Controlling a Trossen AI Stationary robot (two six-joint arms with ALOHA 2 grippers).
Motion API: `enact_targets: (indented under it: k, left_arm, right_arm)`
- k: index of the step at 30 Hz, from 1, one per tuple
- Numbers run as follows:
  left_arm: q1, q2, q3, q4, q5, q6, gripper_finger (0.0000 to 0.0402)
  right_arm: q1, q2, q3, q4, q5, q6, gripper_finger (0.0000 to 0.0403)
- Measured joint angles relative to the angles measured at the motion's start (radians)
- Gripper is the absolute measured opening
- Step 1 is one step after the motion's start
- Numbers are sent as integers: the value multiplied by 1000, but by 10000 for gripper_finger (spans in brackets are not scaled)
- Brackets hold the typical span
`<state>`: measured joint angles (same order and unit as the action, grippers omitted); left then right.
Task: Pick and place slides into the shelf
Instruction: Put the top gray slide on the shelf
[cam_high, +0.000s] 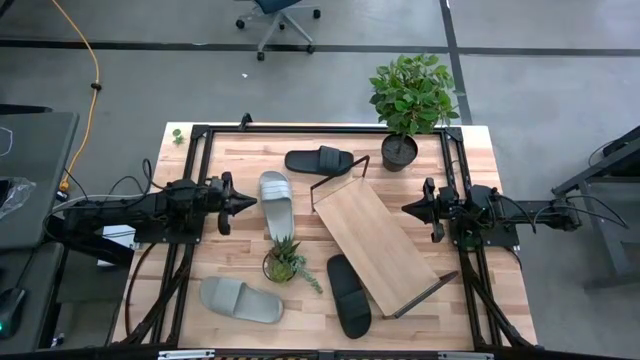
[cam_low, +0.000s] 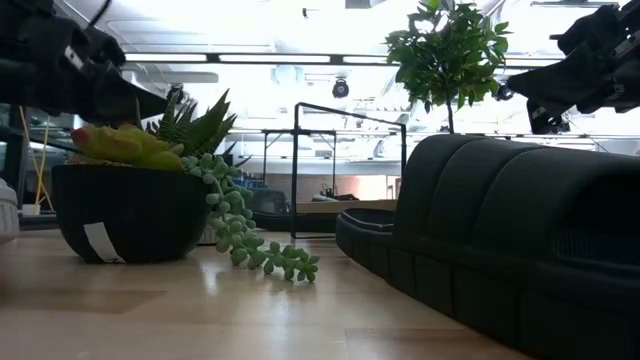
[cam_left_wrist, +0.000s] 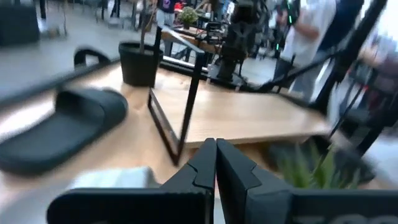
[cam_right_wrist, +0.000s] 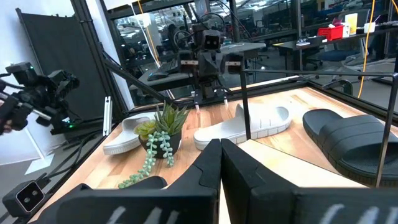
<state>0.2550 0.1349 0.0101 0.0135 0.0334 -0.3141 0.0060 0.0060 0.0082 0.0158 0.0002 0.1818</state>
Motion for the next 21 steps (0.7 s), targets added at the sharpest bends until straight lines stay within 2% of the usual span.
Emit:
enact_targets:
  k: [4,6,10,13,16,21]
  left_arm:
    - [0,0,0,0,0,-309,1]
    - [0,0,0,0,-6,-415,1]
    - [0,0,0,0,-27,-476,1]
    - [0,0,0,0,-39,-477,1]
    - [0,0,0,0,-41,-478,1]
    - [0,0,0,5,-79,-477,1]
  right_arm:
    - [0,0,0,0,5,0,0]
    - [0,0,0,1,11,0,0]
    - [0,0,0,5,0,68,0]
    - [0,0,0,20,2,251,0]
    - [0,0,0,50,12,504,0]
    - [1,0,0,70,131,881,0]
